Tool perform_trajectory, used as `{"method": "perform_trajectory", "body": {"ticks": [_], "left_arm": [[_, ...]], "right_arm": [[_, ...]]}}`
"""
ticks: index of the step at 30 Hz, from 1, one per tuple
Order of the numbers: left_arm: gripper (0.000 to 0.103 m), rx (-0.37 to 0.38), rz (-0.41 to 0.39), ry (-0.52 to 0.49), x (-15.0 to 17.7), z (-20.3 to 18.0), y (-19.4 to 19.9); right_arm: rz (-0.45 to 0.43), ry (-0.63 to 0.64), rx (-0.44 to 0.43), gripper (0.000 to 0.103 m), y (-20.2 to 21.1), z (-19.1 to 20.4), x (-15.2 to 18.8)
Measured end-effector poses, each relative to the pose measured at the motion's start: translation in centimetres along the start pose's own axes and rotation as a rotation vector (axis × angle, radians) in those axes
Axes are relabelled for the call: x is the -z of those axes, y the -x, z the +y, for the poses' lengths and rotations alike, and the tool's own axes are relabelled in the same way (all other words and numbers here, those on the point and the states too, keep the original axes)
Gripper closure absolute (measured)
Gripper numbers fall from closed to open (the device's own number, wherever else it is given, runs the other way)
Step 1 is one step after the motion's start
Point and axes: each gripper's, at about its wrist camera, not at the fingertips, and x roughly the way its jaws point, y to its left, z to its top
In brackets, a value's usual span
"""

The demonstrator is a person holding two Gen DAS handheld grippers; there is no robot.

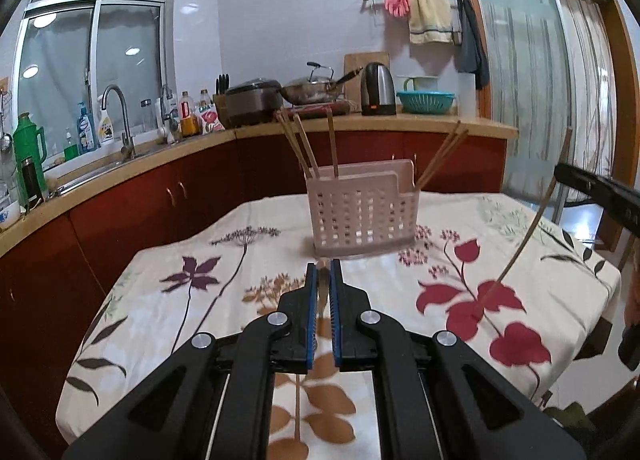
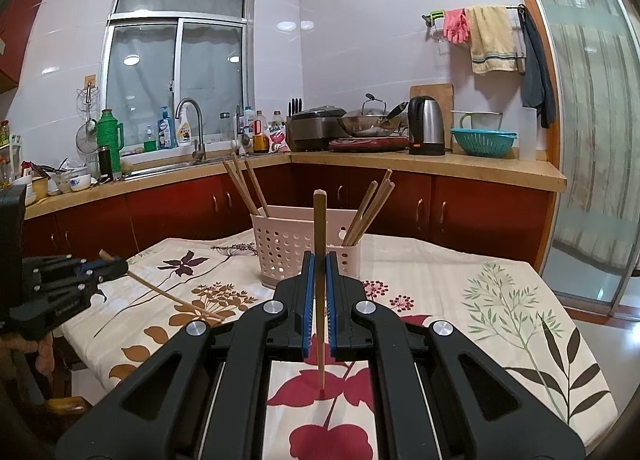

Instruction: Organize utensils

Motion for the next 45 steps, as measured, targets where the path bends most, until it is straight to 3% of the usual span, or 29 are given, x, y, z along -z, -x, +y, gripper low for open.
{"method": "perform_trajectory", "body": {"ticks": [15, 24, 33, 38, 45], "left_arm": [[0.097, 0.042, -0.087, 0.024, -4.4, 0.7, -1.0], [0.097, 0.112, -0.211, 0.018, -10.3, 0.3, -1.4], [0.097, 0.13, -0.313, -0.024, -15.2, -0.8, -3.8], [0.097, 0.107, -0.298, -0.025, -16.0, -0.5, -6.9], [0.097, 0.076, -0.231, -0.01, -14.8, 0.6, -10.7]], "right_arm": [[-0.013, -0.007, -0.021, 0.097, -2.2, -0.1, -2.2], [-0.148, 0.005, -0.05, 0.097, -3.3, -0.8, -7.6], [-0.277, 0.036, -0.036, 0.097, -6.1, -1.9, -12.5], [-0.273, 0.035, -0.025, 0.097, -9.3, -2.8, -13.2], [-0.181, 0.013, -0.017, 0.097, -14.6, -3.8, -11.2]]}}
